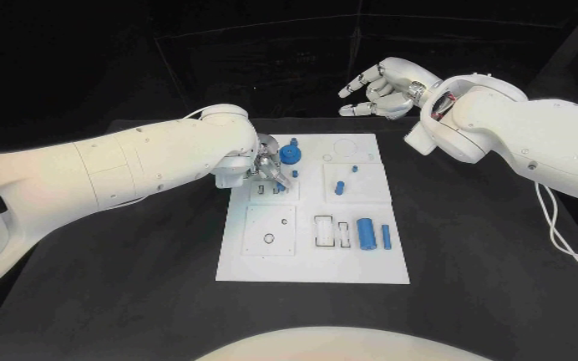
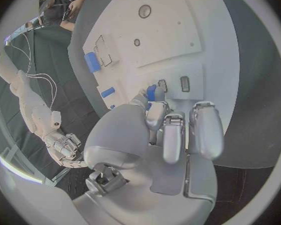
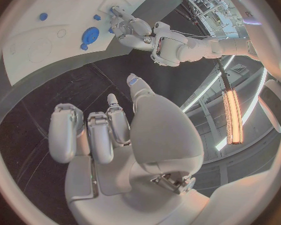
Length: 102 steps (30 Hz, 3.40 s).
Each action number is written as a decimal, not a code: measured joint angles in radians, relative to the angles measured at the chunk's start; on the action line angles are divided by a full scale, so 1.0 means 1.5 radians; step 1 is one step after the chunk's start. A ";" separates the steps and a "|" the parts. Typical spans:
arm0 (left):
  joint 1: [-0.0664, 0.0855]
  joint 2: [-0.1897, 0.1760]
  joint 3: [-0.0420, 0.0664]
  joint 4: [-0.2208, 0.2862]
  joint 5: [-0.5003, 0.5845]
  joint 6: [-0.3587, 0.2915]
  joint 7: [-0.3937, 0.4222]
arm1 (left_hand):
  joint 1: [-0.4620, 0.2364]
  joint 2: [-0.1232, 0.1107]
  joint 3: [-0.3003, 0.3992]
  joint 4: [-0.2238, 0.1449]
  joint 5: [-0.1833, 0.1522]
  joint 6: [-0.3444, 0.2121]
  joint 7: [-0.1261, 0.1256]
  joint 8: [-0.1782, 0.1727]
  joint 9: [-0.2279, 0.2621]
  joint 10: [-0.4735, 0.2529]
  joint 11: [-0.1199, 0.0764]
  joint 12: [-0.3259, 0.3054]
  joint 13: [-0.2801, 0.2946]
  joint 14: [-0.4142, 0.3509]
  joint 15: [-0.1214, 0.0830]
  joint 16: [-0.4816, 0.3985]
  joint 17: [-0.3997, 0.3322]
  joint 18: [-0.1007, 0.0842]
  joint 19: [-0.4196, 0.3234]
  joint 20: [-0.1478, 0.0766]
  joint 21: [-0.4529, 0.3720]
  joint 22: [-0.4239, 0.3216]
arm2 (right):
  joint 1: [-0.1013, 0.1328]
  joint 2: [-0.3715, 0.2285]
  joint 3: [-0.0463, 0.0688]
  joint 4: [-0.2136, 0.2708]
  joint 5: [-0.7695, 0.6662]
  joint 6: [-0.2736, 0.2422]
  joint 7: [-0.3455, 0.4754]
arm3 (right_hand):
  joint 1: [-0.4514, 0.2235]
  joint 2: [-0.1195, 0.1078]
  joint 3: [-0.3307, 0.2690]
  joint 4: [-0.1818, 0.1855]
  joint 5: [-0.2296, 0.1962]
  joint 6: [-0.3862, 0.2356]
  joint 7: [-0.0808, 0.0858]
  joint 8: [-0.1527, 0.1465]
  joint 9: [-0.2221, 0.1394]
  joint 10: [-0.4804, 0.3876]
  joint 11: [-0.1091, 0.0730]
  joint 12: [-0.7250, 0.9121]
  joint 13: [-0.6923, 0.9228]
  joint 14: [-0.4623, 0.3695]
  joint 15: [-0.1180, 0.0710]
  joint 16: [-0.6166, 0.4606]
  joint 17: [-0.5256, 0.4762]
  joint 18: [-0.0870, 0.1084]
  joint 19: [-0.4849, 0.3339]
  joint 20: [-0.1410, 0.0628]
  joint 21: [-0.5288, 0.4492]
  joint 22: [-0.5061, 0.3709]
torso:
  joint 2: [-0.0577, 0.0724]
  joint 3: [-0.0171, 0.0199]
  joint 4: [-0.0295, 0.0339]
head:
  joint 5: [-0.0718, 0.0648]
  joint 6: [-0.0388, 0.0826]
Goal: Assemble the parts on the task board
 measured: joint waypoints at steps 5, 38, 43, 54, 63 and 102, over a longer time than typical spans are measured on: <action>-0.003 -0.005 -0.001 0.002 0.010 -0.011 0.001 | -0.083 -0.082 0.205 -0.023 0.018 0.005 0.005 0.009 0.015 0.000 0.000 -0.001 0.003 0.000 0.002 0.000 0.000 0.000 0.000 0.000 0.000 0.005 | 0.000 0.001 0.000 -0.001 -0.002 0.001 0.000 | -0.003 0.003 -0.001 0.001 0.000 0.000 0.000 0.002 0.000 0.000 0.000 0.000 0.000 0.000 0.000 0.000 0.000 0.000 0.000 0.000 0.000 0.000 | 0.000 0.0000 0.0001 | 0.007 -0.001; -0.046 -0.096 -0.002 0.105 0.039 -0.214 0.012 | -0.175 -0.131 0.343 -0.064 0.030 0.014 0.002 0.040 0.045 0.011 -0.001 0.007 0.012 0.000 0.002 0.000 0.000 0.000 0.000 0.000 0.000 0.015 | 0.000 0.002 0.000 -0.012 -0.023 0.005 -0.014 | -0.010 0.010 -0.012 0.012 0.002 0.000 0.000 0.006 0.000 0.000 0.000 0.000 0.000 0.000 0.000 0.000 0.000 0.000 0.000 0.000 0.000 -0.001 | -0.003 0.0024 0.0072 | 0.022 -0.006; -0.052 -0.092 -0.002 0.105 0.025 -0.230 0.015 | -0.176 -0.131 0.342 -0.067 0.029 0.014 0.002 0.040 0.045 0.014 -0.003 0.007 0.012 0.000 0.002 0.000 0.000 0.000 0.000 0.000 0.000 0.016 | 0.000 0.002 0.000 -0.012 -0.024 0.006 -0.015 | -0.010 0.010 -0.012 0.012 0.002 0.000 0.000 0.006 0.000 0.000 0.000 0.000 0.000 0.000 0.000 0.000 0.000 0.000 0.000 0.000 0.000 -0.001 | -0.003 0.0024 0.0070 | 0.022 -0.005; -0.055 -0.083 -0.002 0.099 -0.009 -0.243 0.018 | -0.178 -0.140 0.345 -0.074 0.029 0.018 0.000 0.040 0.045 0.015 -0.002 0.007 0.011 0.000 0.002 0.000 0.000 0.000 0.000 0.000 0.000 0.016 | 0.000 0.003 0.000 -0.013 -0.024 0.008 -0.015 | -0.010 0.010 -0.012 0.012 0.002 0.000 0.000 0.006 0.000 0.000 0.000 0.000 0.000 0.000 0.000 0.000 0.000 0.000 0.000 0.000 0.000 -0.001 | -0.002 0.0025 0.0067 | 0.022 -0.006; -0.055 -0.078 -0.002 0.092 -0.022 -0.241 0.017 | -0.172 -0.147 0.338 -0.082 0.029 0.020 -0.001 0.039 0.043 0.017 -0.005 0.010 0.011 0.000 0.002 0.000 0.000 0.000 0.000 0.000 0.000 0.018 | 0.000 0.004 0.000 -0.014 -0.025 0.009 -0.016 | -0.010 0.010 -0.012 0.012 0.002 0.000 0.000 0.006 0.000 0.000 0.000 0.000 0.000 0.000 0.000 0.000 0.000 0.000 0.000 0.000 0.000 -0.001 | -0.002 0.0026 0.0064 | 0.022 -0.008; -0.054 -0.078 -0.001 0.090 -0.029 -0.190 0.014 | -0.168 -0.149 0.338 -0.095 0.028 0.025 -0.001 0.039 0.040 0.017 -0.004 0.010 0.012 0.000 0.002 0.000 0.000 0.000 -0.001 0.001 0.002 0.024 | 0.000 0.005 0.000 -0.013 -0.029 0.011 -0.014 | -0.013 0.013 -0.014 0.014 0.005 0.000 0.000 0.006 0.000 0.000 0.000 0.000 0.000 0.000 0.000 0.000 0.000 0.000 0.000 0.000 0.000 -0.001 | -0.002 0.0024 0.0070 | 0.024 -0.015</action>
